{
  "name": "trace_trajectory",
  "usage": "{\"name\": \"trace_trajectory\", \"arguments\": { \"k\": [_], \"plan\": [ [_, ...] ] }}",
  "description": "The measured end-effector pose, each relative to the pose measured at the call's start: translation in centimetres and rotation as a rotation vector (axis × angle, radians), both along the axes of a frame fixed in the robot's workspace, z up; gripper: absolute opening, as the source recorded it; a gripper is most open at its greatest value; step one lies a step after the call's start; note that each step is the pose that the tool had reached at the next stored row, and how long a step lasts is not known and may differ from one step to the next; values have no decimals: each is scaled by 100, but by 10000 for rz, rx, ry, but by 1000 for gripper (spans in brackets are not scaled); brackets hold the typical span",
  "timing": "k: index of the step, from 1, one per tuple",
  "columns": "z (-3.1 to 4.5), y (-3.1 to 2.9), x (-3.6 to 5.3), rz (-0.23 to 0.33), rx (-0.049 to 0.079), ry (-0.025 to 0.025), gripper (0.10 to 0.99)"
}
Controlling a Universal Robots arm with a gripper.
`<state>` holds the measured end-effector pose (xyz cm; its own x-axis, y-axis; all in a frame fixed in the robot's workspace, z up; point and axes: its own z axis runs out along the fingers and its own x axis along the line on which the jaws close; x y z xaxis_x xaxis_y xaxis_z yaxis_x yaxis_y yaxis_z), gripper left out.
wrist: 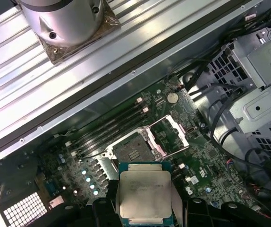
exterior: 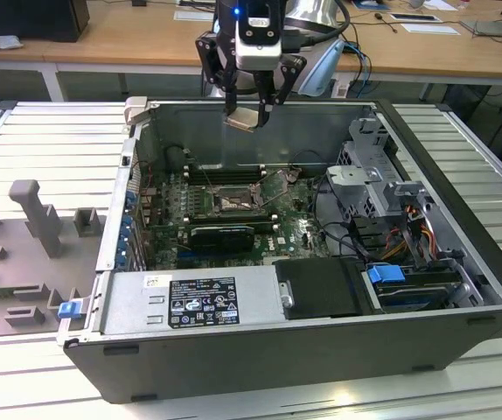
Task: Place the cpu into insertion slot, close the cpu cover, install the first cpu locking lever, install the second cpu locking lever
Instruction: 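Place the cpu into insertion slot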
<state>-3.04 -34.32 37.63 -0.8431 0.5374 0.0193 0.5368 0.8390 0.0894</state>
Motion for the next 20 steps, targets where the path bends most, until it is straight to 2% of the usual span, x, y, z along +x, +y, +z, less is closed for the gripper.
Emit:
{"name": "trace_trajectory", "arguments": {
  "k": [8, 20],
  "plan": [
    [0, 0, 0, -910, -1, 1, 525],
    [0, 0, -3, -1882, 0, 0, 525]
  ]
}}
